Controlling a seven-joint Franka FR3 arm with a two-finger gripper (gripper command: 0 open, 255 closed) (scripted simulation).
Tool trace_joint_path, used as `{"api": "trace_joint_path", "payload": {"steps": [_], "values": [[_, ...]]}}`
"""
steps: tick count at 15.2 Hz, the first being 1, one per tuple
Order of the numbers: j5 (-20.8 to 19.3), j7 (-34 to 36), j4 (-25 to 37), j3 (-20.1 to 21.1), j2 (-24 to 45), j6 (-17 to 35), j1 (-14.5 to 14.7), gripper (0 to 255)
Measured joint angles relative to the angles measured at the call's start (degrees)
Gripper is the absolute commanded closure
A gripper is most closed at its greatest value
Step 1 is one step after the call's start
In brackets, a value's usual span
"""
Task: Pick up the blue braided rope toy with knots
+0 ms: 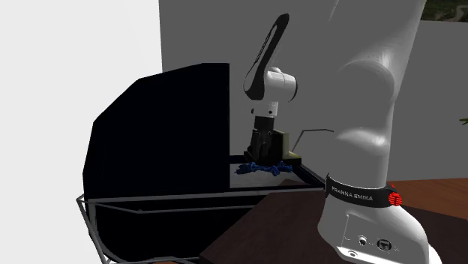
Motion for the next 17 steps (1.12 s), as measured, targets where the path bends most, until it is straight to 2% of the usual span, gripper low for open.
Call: {"api": "trace_joint_path", "payload": {"steps": [7, 8, 17], "values": [[12.01, -9.83, 0.46, -1.28, 8.43, 6.26, 3.29, 0], [13.03, -10.61, 0.51, -1.21, 8.97, 6.61, 3.39, 255], [14.1, -11.41, 0.57, -1.09, 9.5, 6.93, 3.54, 255]]}}
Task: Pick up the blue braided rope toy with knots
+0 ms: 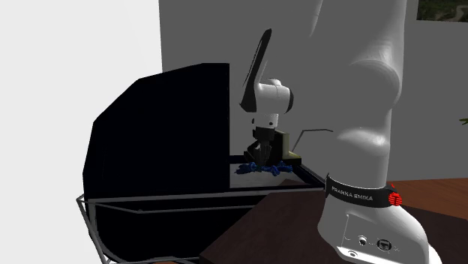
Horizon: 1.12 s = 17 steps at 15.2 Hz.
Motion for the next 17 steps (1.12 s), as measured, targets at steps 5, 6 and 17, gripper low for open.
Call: {"api": "trace_joint_path", "payload": {"steps": [5, 6, 17], "values": [[-6.29, 4.67, -0.48, -0.62, -3.63, -2.16, -0.91, 255], [-8.47, 6.39, -0.58, -0.56, -5.02, -3.12, -1.39, 255], [-20.23, 15.62, 0.39, 2.14, -15.87, -13.51, -6.19, 255]]}}
